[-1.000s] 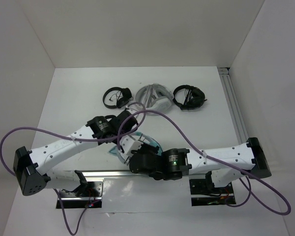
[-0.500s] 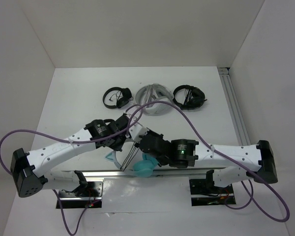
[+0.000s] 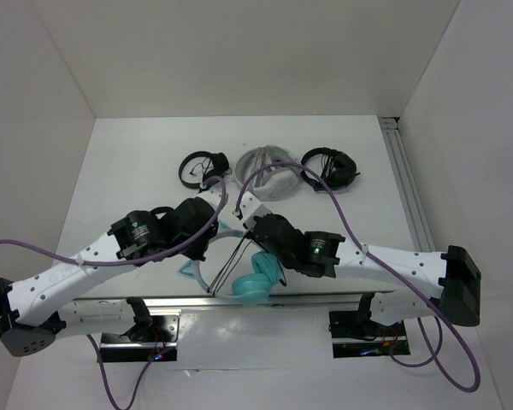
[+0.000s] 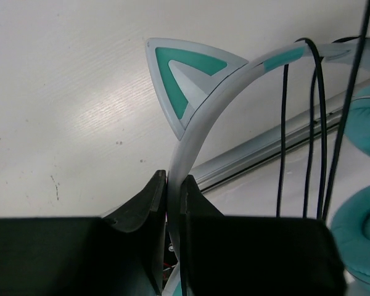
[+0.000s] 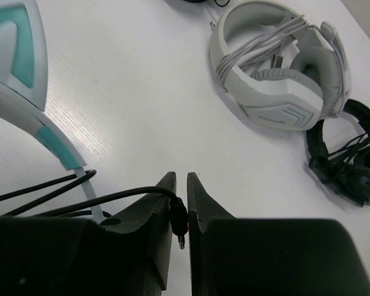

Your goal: Wrap the headphones

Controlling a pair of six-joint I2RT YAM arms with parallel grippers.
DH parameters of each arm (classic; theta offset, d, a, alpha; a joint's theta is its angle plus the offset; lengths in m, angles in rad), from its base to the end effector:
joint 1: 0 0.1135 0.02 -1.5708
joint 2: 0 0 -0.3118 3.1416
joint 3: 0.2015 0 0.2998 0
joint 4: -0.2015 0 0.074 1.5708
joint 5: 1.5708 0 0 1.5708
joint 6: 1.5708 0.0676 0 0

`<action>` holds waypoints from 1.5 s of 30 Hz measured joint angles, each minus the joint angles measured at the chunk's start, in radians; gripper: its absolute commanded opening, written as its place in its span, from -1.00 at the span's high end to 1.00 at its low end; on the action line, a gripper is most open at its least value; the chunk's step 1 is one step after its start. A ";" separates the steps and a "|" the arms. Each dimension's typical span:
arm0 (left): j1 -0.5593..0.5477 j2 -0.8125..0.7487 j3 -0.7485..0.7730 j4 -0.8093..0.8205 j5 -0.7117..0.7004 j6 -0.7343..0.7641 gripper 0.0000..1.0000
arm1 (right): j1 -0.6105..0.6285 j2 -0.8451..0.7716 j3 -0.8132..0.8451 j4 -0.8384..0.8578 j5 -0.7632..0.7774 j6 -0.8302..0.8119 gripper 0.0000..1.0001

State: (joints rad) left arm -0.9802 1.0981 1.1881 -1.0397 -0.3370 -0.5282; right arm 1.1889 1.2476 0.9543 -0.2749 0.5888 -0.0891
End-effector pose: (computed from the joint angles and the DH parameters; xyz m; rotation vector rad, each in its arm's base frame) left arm 0.1552 -0.1914 0.3652 0.4198 2.4240 -0.2352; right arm 0.1576 0.2916 0.3116 -0.9296 1.8105 0.0559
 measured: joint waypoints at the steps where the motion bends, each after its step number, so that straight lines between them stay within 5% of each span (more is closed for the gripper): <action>1: 0.000 -0.008 0.018 0.000 0.001 0.000 1.00 | -0.004 -0.001 -0.008 0.001 -0.001 0.005 0.61; 6: -0.002 -0.014 0.037 -0.021 0.003 0.005 1.00 | -0.024 -0.007 -0.014 0.016 -0.027 0.016 0.64; 19: -0.002 -0.036 0.051 -0.011 -0.082 -0.028 1.00 | -0.151 0.033 -0.012 0.046 -0.115 0.025 0.14; 23: -0.004 -0.048 0.070 -0.045 -0.101 -0.038 1.00 | -0.218 0.085 -0.012 0.050 -0.125 0.034 -0.19; 25: -0.004 -0.058 0.080 -0.048 -0.100 -0.050 1.00 | -0.251 0.105 -0.012 0.047 -0.121 0.038 -0.53; 30: 0.064 -0.064 0.074 -0.053 -0.073 -0.052 1.00 | -0.318 0.116 0.003 0.029 -0.128 0.043 -0.55; 45: 0.261 -0.088 -0.241 0.029 -0.210 -0.347 1.00 | -0.458 0.012 0.061 -0.051 -0.092 0.160 -0.99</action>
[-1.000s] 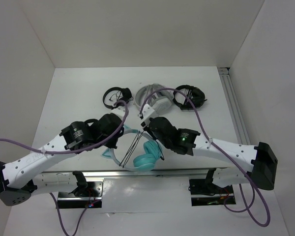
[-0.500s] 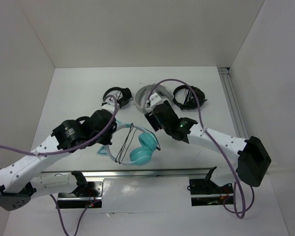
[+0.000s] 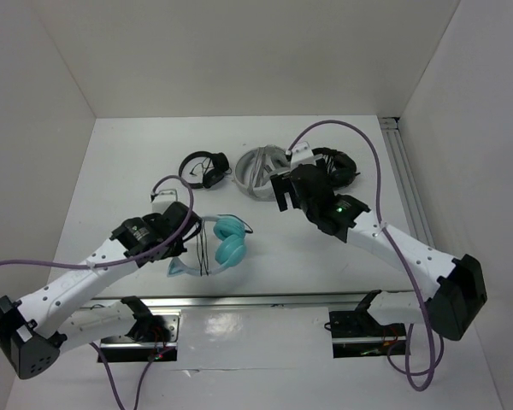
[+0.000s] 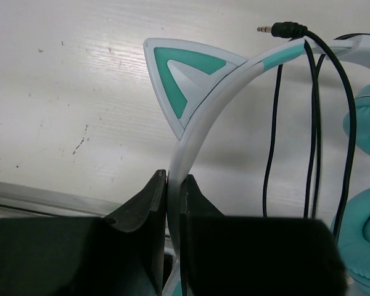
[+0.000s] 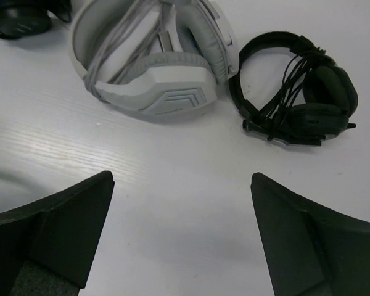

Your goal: Wrap the headphones

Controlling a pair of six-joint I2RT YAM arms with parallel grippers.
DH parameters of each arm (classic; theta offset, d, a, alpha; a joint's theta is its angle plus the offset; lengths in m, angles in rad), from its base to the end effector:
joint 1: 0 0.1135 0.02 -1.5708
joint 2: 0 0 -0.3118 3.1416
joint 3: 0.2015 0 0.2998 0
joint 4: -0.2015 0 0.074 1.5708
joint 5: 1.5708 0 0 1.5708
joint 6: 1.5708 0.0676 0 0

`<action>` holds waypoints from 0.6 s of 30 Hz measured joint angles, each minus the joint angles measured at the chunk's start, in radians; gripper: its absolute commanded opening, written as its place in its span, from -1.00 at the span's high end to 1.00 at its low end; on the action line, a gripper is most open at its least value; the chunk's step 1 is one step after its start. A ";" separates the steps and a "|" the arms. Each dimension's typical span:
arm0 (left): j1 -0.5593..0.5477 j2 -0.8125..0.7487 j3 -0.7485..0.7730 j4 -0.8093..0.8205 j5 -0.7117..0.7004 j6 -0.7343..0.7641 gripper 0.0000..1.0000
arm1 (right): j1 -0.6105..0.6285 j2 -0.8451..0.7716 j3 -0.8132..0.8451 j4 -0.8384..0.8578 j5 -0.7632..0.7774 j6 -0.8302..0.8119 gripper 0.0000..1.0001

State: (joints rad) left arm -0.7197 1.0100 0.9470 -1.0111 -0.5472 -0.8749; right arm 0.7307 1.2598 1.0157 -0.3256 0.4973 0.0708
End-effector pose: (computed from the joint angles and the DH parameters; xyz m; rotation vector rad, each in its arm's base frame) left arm 0.1840 -0.1145 0.3031 -0.3584 2.3937 0.0353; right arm 0.2721 0.2005 0.3256 -0.3939 2.0270 -0.0417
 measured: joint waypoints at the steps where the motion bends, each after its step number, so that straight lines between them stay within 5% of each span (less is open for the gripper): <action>1: 0.010 -0.007 -0.043 0.032 -0.005 -0.004 1.00 | 0.000 -0.020 0.002 -0.005 -0.009 0.005 -0.99; 7: 0.132 0.001 -0.252 0.288 0.044 0.090 1.00 | 0.034 -0.127 0.031 -0.021 -0.058 0.026 -0.99; 18: 0.434 0.151 -0.397 0.818 0.266 0.365 1.00 | 0.157 -0.153 0.039 -0.055 -0.066 0.032 -0.99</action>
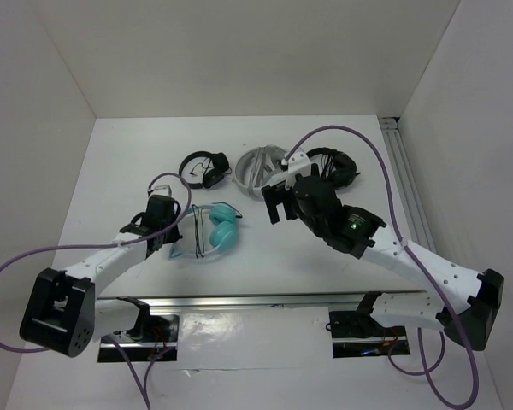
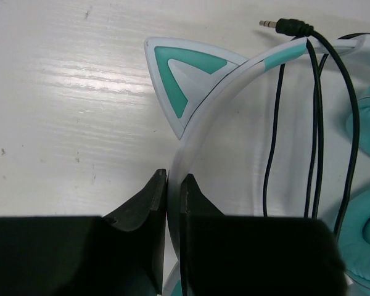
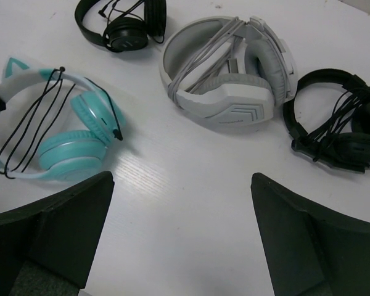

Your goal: Wrap the headphones

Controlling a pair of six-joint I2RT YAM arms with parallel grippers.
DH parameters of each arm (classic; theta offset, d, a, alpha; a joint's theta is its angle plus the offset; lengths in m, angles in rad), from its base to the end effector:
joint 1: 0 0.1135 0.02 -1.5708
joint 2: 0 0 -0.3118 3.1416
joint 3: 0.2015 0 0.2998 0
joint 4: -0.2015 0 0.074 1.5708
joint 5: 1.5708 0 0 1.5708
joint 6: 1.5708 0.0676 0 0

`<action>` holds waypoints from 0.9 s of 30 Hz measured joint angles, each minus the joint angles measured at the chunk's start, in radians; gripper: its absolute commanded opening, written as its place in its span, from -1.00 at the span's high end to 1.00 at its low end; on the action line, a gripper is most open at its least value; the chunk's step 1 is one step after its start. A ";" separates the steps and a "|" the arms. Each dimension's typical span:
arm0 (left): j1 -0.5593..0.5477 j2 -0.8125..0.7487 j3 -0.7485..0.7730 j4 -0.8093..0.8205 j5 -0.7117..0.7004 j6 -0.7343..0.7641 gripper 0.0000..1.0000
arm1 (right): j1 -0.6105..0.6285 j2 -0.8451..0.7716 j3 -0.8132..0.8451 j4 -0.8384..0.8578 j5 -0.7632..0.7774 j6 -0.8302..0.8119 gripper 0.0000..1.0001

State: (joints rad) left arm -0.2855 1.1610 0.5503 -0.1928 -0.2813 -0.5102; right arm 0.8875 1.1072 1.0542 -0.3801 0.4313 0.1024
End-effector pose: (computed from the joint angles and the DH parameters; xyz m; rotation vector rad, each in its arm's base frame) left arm 0.2617 -0.0573 0.1802 -0.3938 2.3017 -0.0603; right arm 0.2113 0.2148 0.3799 -0.4934 1.9054 0.2162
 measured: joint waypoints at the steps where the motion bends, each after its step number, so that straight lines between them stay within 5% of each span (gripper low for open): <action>1: 0.011 0.027 0.000 0.016 0.015 0.010 1.00 | 0.008 0.000 0.000 -0.003 0.002 0.000 -0.99; 8: 0.034 0.072 0.002 0.050 0.038 0.003 0.78 | 0.046 0.000 -0.001 -0.003 0.018 -0.003 -0.99; 9: 0.037 0.071 0.002 0.048 0.032 -0.003 0.50 | 0.048 0.000 -0.002 -0.002 0.018 -0.003 -0.99; 15: 0.043 0.074 0.025 -0.019 -0.058 -0.119 -0.13 | 0.071 0.000 -0.013 -0.004 0.020 -0.001 -0.99; 16: 0.044 0.074 0.030 -0.027 -0.072 -0.133 -0.64 | 0.074 0.000 -0.013 -0.008 0.021 0.001 -0.99; 17: 0.045 0.074 0.033 -0.032 -0.084 -0.147 -0.93 | 0.077 0.000 -0.013 -0.009 0.021 0.002 -0.99; 27: 0.025 -0.091 0.048 -0.099 -0.053 -0.217 -1.00 | 0.119 -0.040 0.069 -0.119 0.061 0.070 -0.99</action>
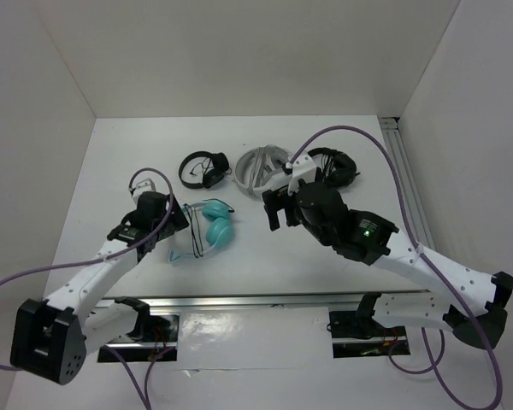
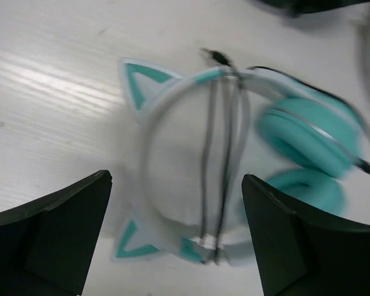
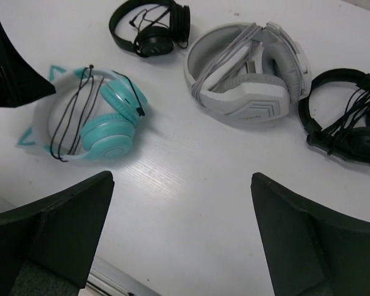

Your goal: Wrap the headphones

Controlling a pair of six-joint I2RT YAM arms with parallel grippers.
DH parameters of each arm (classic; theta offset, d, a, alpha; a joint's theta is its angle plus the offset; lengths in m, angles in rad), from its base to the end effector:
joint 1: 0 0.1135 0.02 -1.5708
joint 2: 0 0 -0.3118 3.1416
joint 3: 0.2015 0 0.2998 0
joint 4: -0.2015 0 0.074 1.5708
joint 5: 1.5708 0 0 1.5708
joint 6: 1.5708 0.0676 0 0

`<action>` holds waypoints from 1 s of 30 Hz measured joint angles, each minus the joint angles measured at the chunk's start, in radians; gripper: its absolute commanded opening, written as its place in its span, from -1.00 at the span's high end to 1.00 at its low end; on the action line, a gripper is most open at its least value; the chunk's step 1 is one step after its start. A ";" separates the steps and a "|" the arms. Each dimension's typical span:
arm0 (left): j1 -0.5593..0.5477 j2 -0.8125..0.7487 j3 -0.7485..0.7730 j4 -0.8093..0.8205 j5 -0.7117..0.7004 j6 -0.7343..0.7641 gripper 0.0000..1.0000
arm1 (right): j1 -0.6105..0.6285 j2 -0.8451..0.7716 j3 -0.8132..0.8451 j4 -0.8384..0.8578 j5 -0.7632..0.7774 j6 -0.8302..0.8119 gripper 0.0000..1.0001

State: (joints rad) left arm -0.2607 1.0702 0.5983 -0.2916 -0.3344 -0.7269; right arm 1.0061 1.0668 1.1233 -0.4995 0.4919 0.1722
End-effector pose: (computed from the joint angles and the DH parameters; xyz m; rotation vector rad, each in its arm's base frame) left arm 0.2558 -0.0453 0.2116 -0.6864 2.1800 -0.1227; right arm 0.1768 0.2194 0.4058 -0.5051 1.9026 0.2774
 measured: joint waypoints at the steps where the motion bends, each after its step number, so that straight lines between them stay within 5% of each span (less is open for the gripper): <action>1: -0.013 -0.040 0.011 -0.013 0.027 -0.011 -1.00 | 0.003 -0.009 0.016 -0.013 0.005 0.018 -0.99; 10: -0.168 -0.268 0.350 -0.291 0.143 0.047 -1.00 | 0.015 -0.158 0.199 -0.203 0.007 0.152 -0.99; 19: -0.174 -0.499 0.805 -0.511 0.135 0.206 -1.00 | -0.037 -0.308 0.513 -0.415 -0.073 0.201 -0.99; 30: -0.174 -0.694 0.889 -0.684 0.158 0.235 -1.00 | -0.177 -0.357 0.654 -0.580 -0.126 0.171 -0.99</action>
State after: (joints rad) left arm -0.4347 0.3763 1.4876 -0.9756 -0.1761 -0.4923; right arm 0.8295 0.7094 1.7771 -1.0798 0.3660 0.3435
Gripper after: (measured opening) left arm 0.998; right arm 0.994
